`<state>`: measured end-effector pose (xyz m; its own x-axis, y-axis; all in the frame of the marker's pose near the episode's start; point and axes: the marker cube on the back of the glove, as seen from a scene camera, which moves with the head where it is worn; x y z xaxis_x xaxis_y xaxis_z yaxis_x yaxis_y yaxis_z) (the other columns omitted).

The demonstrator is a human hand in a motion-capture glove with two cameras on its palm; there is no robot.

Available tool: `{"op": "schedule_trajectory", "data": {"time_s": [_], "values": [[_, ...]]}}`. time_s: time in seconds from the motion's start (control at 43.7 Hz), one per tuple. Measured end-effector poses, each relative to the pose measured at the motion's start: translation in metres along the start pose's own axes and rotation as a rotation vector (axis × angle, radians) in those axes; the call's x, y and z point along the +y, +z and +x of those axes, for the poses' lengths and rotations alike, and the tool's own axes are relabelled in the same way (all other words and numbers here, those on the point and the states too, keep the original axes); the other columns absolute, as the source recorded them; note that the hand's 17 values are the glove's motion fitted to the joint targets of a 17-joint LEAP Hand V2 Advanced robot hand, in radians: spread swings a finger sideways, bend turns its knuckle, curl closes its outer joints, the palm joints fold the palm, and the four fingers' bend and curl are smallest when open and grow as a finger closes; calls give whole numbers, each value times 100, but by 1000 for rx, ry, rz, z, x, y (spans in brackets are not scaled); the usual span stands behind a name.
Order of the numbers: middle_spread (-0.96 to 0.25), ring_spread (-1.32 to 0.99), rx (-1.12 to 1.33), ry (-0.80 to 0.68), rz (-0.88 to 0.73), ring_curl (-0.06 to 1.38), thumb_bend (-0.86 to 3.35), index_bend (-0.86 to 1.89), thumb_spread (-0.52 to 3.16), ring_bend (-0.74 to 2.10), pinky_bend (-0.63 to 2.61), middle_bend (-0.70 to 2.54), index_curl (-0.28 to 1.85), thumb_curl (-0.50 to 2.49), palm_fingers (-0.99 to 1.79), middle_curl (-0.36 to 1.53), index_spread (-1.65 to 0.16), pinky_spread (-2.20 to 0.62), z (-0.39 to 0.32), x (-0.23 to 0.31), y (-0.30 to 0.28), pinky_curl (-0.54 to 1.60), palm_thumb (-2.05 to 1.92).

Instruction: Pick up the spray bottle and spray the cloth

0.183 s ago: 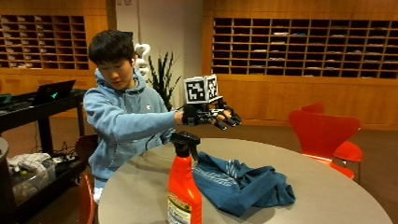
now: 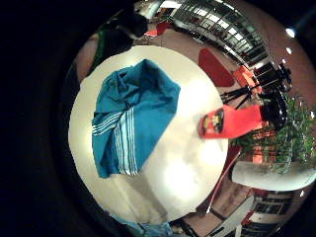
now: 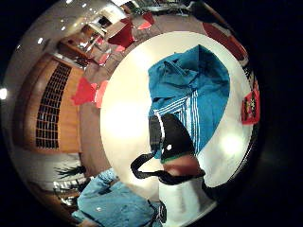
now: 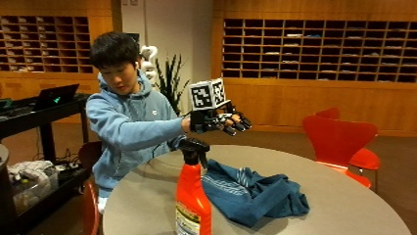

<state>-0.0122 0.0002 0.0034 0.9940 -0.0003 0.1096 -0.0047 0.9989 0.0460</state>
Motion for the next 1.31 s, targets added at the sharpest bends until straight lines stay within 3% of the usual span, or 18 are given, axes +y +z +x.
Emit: {"op": "schedule_trajectory", "data": {"time_s": [0.229,0.527,0.916,1.305], "values": [[-5,6,-17,-12,92,18,19,16,96,28,41,19,22,23,47,20,-35,21,7,25,-13,24,55],[-4,6,-174,36,364,22,9,14,104,29,39,21,25,29,49,26,-35,22,20,60,-35,27,58],[-4,4,-484,261,775,27,1,11,107,36,38,23,24,36,55,32,-30,21,86,97,-48,31,66],[-5,3,-720,504,960,31,-1,9,105,40,42,23,22,40,51,35,-26,18,170,93,-12,34,74]]}}
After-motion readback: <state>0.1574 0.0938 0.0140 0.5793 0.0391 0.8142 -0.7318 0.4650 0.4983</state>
